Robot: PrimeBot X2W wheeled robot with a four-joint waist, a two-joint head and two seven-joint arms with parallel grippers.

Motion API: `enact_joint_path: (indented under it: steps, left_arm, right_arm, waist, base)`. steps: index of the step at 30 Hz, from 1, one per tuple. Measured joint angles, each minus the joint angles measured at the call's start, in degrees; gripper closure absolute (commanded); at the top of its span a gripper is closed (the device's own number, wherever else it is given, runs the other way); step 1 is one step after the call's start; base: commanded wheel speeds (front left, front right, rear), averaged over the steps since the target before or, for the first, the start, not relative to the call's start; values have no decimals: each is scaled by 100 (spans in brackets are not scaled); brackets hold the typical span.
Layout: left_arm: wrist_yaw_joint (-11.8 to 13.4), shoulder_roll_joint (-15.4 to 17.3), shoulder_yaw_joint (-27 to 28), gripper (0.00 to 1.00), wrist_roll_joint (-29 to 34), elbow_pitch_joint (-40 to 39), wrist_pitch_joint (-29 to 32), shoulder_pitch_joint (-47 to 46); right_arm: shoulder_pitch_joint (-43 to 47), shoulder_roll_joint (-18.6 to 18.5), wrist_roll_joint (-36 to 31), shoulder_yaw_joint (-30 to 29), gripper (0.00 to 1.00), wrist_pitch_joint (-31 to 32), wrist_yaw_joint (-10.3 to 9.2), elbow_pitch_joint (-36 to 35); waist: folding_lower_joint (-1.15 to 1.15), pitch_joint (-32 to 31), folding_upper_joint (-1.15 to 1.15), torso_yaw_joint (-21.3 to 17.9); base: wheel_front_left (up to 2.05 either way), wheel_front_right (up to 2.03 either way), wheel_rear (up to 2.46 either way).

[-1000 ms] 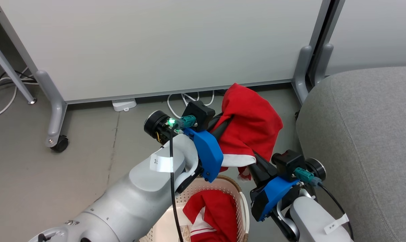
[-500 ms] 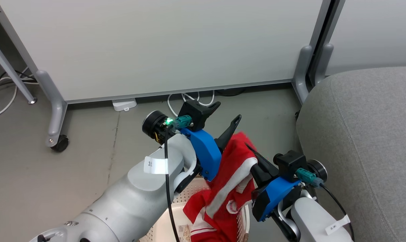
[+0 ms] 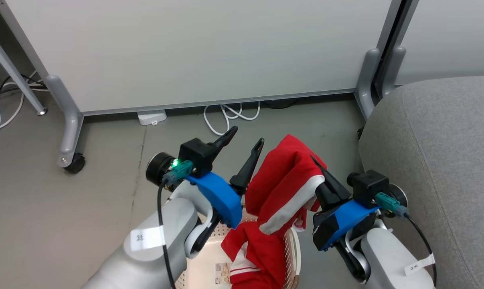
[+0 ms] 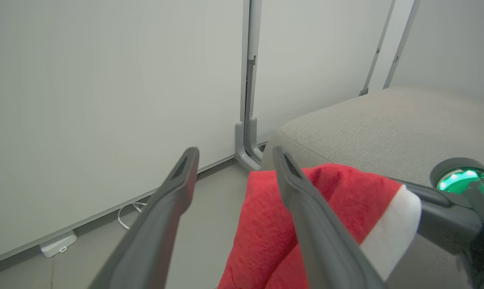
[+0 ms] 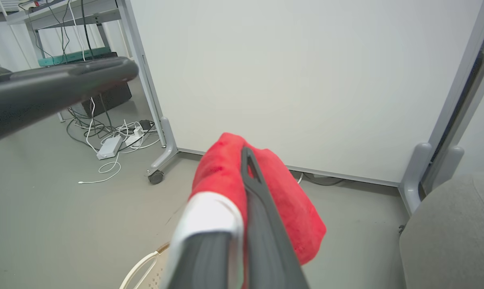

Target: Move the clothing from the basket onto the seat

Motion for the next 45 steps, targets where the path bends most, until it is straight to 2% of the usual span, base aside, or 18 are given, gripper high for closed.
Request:
enact_joint_path:
  steps: [10, 24, 37, 45]
  left_arm:
    - [27, 376, 1380, 0, 1236, -1111, -1, 1523]
    - [-224, 218, 2893, 0, 2341, -1781, -1, 2780]
    - [-335, -10, 3390, 0, 2770, -1768, -1, 3205]
    - [-353, 21, 3340, 0, 2762, -1741, -2, 3156]
  right_arm:
    - [130, 0, -154, -501, 100, 0, 0, -353]
    - [294, 0, -243, -636, 100, 0, 0, -498]
    - [328, 0, -245, -626, 100, 0, 0, -502]
    - [318, 1, -233, -642, 100, 1, 0, -570]
  waist:
    - [0, 86, 0, 35]
    - [0, 54, 0, 24]
    - [0, 24, 0, -20]
    - [0, 99, 0, -352]
  base:
    - [0, 0, 0]
    - [0, 0, 0]
    - [0, 0, 0]
    - [0, 0, 0]
